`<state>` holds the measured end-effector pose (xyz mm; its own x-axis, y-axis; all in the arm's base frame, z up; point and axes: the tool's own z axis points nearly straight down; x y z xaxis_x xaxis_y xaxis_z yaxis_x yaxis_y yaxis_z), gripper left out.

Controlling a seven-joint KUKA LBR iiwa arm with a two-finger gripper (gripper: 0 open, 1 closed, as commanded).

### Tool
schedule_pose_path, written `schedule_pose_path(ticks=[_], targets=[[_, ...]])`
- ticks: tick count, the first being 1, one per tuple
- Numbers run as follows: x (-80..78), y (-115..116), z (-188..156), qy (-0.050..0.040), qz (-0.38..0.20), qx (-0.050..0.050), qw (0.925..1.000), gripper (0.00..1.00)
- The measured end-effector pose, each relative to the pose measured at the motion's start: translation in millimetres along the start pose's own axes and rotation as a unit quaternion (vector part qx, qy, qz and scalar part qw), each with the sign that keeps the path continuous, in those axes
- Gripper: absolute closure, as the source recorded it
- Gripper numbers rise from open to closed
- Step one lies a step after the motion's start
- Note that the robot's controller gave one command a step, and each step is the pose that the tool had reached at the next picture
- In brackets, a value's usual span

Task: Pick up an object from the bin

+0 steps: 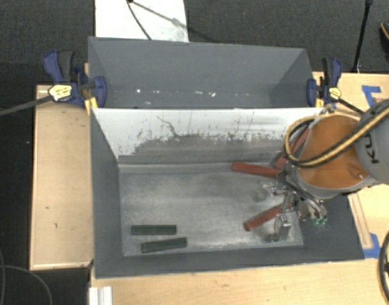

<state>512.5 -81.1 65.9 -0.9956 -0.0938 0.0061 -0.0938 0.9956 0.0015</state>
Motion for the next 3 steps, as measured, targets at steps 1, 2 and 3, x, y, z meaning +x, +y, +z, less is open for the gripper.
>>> schedule_pose_path(ticks=[1,2,3], targets=[[-2.6,0.4,-4.4,-0.004,-0.001,0.001,1.0,1.0],[-3.6,14.6,-148.2,-0.0084,0.004,0.002,1.0,1.0],[-4.4,35.4,-170.1,-0.0064,0.015,0.001,0.9999,1.0]])
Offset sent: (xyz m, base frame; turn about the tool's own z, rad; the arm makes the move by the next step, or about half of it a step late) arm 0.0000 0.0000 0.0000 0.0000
